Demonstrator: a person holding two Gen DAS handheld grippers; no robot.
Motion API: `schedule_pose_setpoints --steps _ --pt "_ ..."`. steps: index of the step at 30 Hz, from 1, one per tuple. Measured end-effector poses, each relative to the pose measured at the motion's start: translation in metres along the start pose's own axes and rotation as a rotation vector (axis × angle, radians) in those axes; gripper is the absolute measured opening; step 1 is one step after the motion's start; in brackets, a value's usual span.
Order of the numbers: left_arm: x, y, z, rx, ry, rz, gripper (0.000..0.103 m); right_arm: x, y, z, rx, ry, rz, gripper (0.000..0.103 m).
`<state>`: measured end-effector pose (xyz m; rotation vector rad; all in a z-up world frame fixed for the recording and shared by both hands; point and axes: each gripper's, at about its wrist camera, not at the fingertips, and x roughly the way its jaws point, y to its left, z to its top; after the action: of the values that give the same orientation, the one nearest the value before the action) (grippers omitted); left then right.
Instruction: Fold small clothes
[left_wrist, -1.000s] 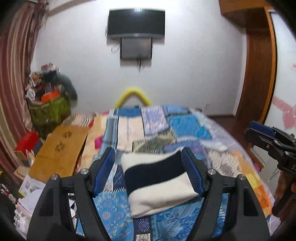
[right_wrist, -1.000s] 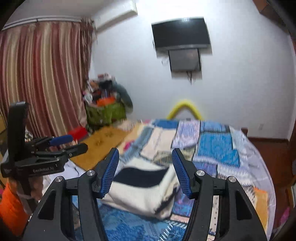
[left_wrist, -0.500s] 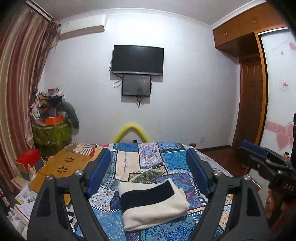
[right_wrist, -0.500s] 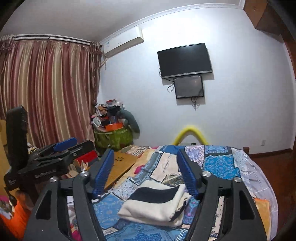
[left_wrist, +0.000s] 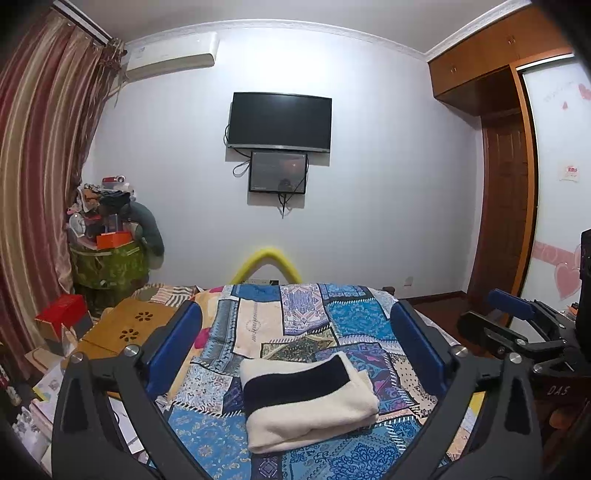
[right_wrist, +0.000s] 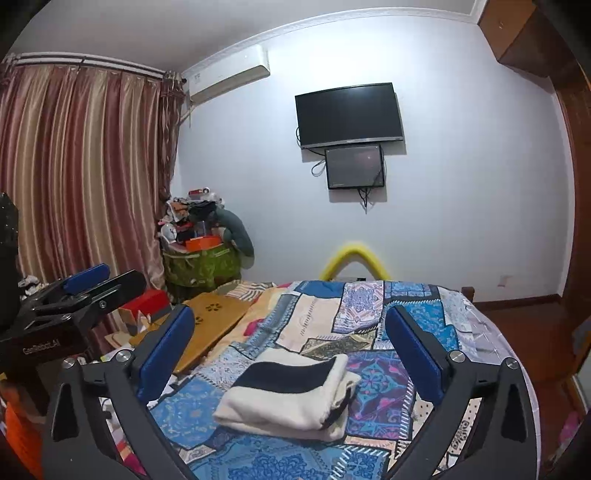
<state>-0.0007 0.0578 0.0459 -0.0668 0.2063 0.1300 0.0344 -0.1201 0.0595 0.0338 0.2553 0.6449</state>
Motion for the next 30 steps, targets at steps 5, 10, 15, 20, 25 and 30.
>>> schedule_pose_setpoints --steps 5,10,15,20,25,30 --pt "-0.0001 0.0026 -0.003 -0.009 0.007 -0.002 0.103 -0.0002 -0.0002 -0.0036 0.005 0.016 -0.005 0.103" --pt "0.0011 0.0031 -0.0054 -0.012 0.014 -0.002 0.103 -0.0008 -0.0018 -0.0041 0.007 0.024 -0.008 0.103" --pt "0.0031 0.0044 -0.0061 -0.018 0.024 -0.003 0.103 -0.0016 -0.0023 -0.0038 0.013 0.027 -0.011 0.103" --pt "0.0044 0.0043 -0.0068 -0.016 0.028 -0.001 0.103 -0.0018 -0.0024 -0.0036 0.014 0.029 -0.012 0.103" --pt "0.0056 0.0047 -0.0075 -0.015 0.033 -0.005 0.103 -0.0018 -0.0023 -0.0031 0.014 0.03 -0.014 0.103" --pt "0.0072 0.0035 -0.0086 -0.013 0.036 -0.011 0.103 -0.0019 -0.0031 -0.0027 0.016 0.031 -0.017 0.103"
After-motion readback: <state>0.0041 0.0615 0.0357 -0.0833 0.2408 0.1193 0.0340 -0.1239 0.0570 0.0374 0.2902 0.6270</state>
